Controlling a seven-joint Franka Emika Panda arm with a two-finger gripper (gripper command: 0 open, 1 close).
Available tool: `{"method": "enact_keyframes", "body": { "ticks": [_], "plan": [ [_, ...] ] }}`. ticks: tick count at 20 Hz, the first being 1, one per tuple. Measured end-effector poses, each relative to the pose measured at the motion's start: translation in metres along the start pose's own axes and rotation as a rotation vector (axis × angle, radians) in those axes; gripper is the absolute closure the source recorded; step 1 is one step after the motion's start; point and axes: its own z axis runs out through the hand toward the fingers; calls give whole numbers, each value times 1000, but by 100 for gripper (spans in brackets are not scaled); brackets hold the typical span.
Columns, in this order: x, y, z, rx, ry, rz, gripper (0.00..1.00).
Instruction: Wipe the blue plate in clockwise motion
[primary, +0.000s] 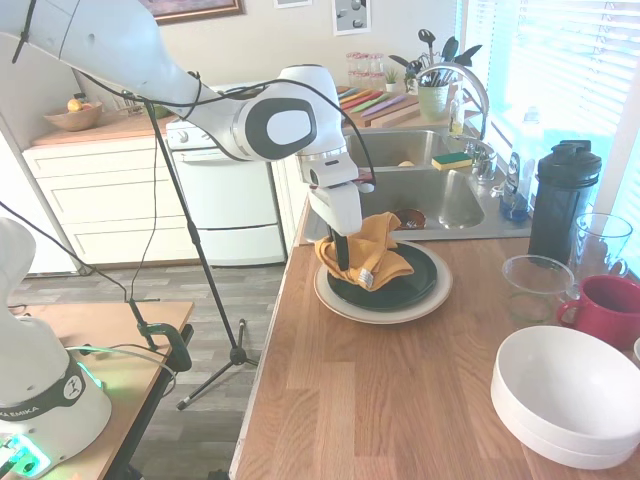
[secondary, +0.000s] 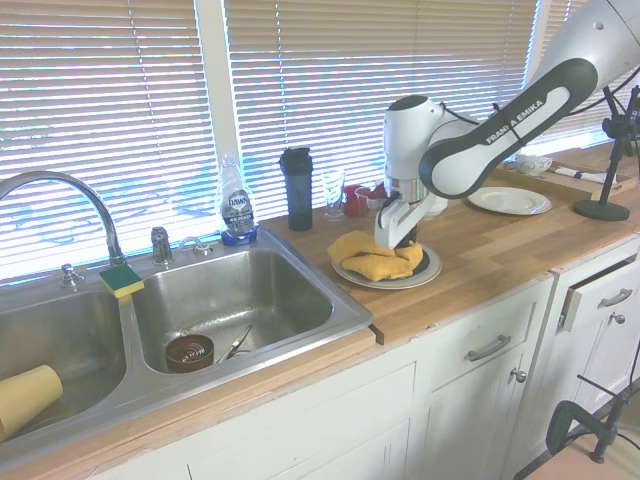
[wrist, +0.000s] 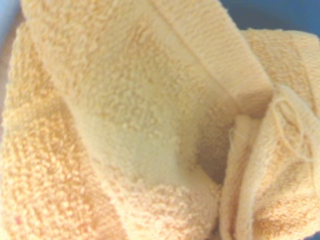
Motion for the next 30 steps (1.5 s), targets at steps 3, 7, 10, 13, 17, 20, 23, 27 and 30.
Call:
{"method": "enact_keyframes", "body": {
  "ticks": [3,7,10,13,17,20,23,27,30],
  "plan": [
    [17,-19,-1,13,-6,30,100],
    [59,-30,9,13,-14,90,100],
    [89,-28,14,12,-20,145,100],
    [112,-19,15,12,-22,186,100],
    [131,0,21,5,-28,214,100],
    [140,14,28,-8,-33,222,100],
    [137,23,32,-10,-34,222,100],
    [119,40,27,-14,-36,211,100],
    [102,50,22,-20,-40,200,100]
  ]
}}
